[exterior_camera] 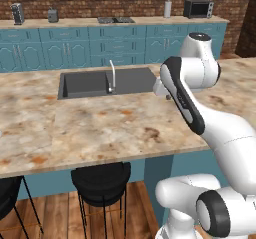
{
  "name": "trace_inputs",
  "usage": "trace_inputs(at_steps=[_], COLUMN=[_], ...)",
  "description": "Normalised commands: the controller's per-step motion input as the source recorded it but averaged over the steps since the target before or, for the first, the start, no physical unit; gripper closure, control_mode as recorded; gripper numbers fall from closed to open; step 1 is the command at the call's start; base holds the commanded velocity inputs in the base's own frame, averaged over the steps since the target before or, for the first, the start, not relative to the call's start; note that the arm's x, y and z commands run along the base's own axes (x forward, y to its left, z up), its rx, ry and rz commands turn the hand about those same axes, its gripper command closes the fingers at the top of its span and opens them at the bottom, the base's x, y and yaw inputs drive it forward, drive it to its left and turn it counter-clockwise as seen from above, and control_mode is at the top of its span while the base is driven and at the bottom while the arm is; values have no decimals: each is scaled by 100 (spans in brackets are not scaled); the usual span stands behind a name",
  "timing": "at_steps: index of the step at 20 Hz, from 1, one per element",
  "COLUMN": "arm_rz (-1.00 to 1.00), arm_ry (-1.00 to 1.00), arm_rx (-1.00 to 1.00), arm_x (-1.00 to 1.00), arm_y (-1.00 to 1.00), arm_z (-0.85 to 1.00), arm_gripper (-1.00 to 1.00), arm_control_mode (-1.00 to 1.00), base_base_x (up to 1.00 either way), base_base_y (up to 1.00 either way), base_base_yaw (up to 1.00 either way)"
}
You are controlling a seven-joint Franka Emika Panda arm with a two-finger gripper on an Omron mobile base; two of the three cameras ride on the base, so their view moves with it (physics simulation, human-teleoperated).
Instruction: Transport the chicken drumstick and potato to the fridge. Place the chicken drumstick on the rack containing meat and place the potato on the rack containing the vegetable, ensuring meats and vegetables are on different racks.
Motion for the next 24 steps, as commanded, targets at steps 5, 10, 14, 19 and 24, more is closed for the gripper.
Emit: trace_inputs(at_steps=[5, 10, 14, 19, 24], arm_rz=[0, 0, 0, 0, 0], arm_ry=[-3, -2, -9, -11, -13], arm_rx=[0, -2, 0, 0, -1], arm_x=[-41, -74, -77, -70, -48], arm_y=[1, 6, 0, 2, 8], arm_z=[-1, -12, 2, 7, 24], arm_gripper=[-100, -100, -100, -100, -100], arm_control_mode=[-100, -100, -100, -100, -100], base_base_x=[0, 0, 0, 0, 0], base_base_y=[0, 0, 0, 0, 0], base_base_yaw=[0, 0, 0, 0, 0])
